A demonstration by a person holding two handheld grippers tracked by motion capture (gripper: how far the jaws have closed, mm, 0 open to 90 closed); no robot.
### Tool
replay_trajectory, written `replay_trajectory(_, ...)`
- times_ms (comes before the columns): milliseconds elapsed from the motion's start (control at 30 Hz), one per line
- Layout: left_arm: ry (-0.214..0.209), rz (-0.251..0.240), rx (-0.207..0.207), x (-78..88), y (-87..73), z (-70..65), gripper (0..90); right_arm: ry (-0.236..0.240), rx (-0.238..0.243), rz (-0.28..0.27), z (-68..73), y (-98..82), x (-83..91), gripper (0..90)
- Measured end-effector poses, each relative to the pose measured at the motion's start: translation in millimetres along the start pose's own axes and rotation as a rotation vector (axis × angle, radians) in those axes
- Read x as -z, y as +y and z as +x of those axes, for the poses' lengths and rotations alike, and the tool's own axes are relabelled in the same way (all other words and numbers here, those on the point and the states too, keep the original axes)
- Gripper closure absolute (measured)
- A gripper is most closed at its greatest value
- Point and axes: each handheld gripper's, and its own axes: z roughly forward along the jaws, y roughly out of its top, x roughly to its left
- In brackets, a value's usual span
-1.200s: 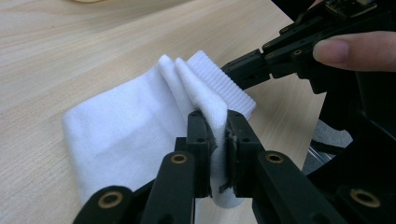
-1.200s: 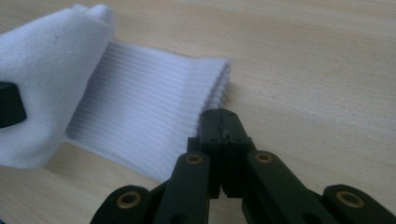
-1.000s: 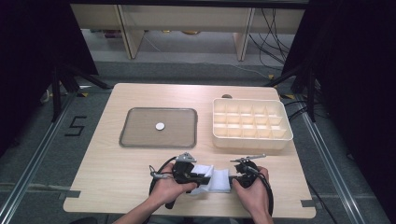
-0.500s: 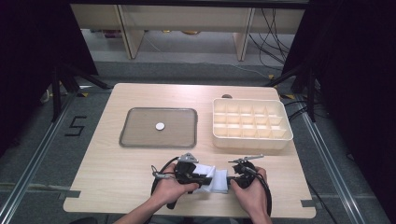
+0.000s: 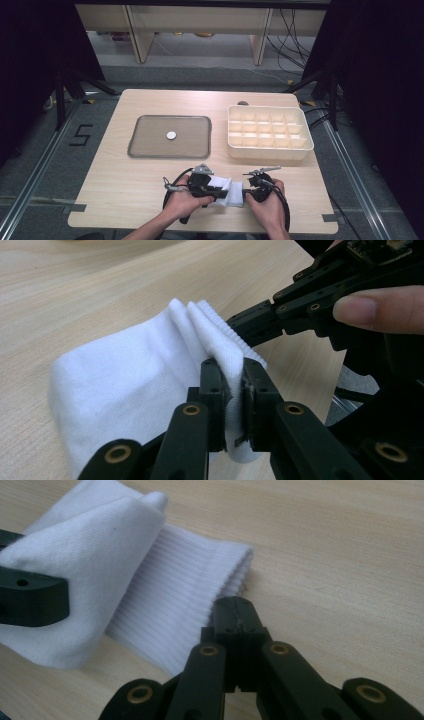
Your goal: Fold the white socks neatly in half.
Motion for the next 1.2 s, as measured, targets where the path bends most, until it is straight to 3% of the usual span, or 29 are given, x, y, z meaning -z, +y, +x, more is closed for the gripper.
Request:
replay_trajectory(267, 0.003, 0.004, -0.001, 0.3, 0.8, -0.1, 81.2, 0.003, -0.006, 0.002, 2.3, 0.3, 0.3, 90.0)
replay_trajectory(300, -0.007, 0.004, 0.0, 0.3, 1.0, 0.3, 81.2, 0.008, 0.002, -0.019, 2.5, 0.4, -0.4, 90.0)
replay_trajectory(400, 0.011, 0.001, -0.001, 0.1, 1.3, -0.8, 81.2, 0.006, 0.01, -0.015, 3.1, 0.5, -0.5, 90.0)
replay_trajectory(467, -0.002, 0.007, -0.004, -0.2, 1.5, -0.1, 81.2, 0.011, -0.008, -0.002, 5.2, 0.5, -0.8, 90.0)
replay_trajectory(533, 0.0, 0.001, 0.002, -0.9, 1.5, -0.7, 81.2, 0.006, 0.01, 0.0, 4.6, 0.4, -1.2, 90.0)
replay_trajectory(700, 0.011, 0.006, -0.01, -1.3, 2.2, -1.7, 81.1, -0.002, -0.014, -0.002, 6.5, 0.5, -1.8, 90.0)
replay_trajectory(767, 0.012, 0.007, -0.011, -1.5, 2.5, -1.6, 81.1, 0.012, 0.021, -0.016, 5.4, 0.4, -2.7, 90.0)
replay_trajectory(1000, 0.004, 0.008, -0.014, -3.2, 3.1, -0.7, 81.0, 0.01, 0.003, -0.012, 7.3, 1.3, -2.7, 90.0)
replay_trajectory(1200, 0.016, 0.012, -0.015, -4.3, 3.3, 0.3, 80.4, 0.014, 0.022, -0.014, 7.2, 0.9, -2.1, 90.0)
